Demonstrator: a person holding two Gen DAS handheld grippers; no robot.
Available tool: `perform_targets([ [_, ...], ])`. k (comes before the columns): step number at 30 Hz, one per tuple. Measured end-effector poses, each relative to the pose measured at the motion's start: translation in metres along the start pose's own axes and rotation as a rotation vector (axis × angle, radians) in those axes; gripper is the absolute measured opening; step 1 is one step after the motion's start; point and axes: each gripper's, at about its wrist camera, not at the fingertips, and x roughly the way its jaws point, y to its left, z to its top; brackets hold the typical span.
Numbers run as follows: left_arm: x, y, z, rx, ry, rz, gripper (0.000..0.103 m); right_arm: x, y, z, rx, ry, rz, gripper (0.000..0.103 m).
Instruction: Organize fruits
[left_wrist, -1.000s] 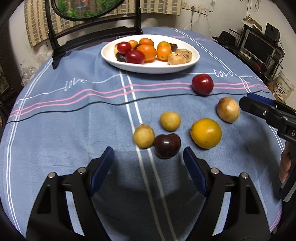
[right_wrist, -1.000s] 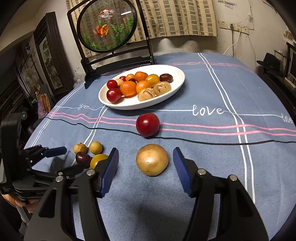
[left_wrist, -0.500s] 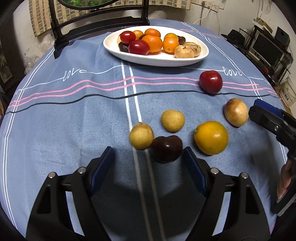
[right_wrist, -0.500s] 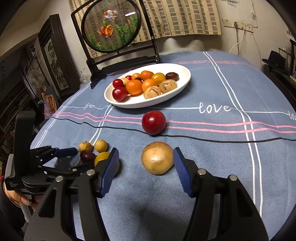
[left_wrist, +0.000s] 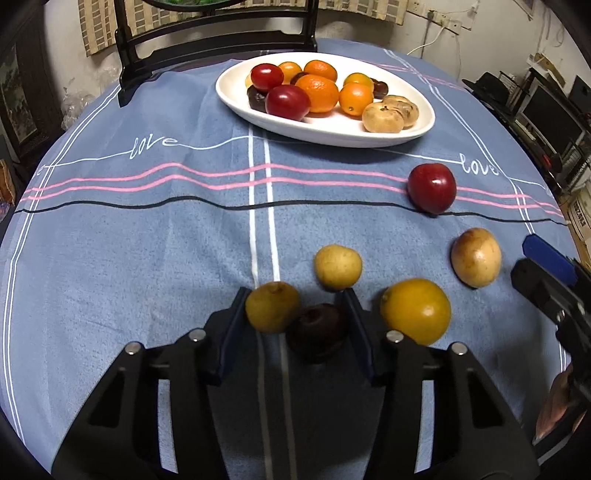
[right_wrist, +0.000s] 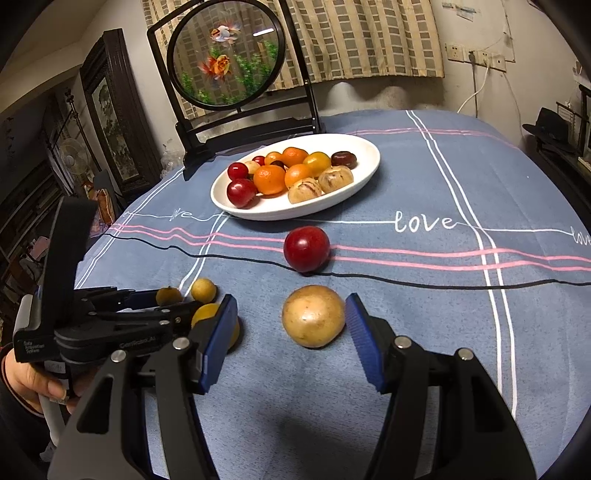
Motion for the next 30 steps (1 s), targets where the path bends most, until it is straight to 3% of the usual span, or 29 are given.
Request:
perform_targets([
  [12,-0.039,0.014,-0.032,0.084,-0.059,-0.072,0.050,0.002,0.000,-0.002,-0.003,0.011,0.011,0.061],
  [20,-0.049,0.017,-0.046,0.120,-0.082,-0.095,0.049,0.005,-0.001,-0.003,0.011,0.020,0.017,0.061],
  [23,-0.046,0.020,-0.049,0.119,-0.068,-0.113,0.054,0.005,0.001,-0.002,0.008,0.017,0.025,0.061],
  [30,-0.051,0.024,-0.056,0.129,-0.086,-0.135,0.049,0.006,0.002,-0.003,0.001,0.019,0.026,0.061],
])
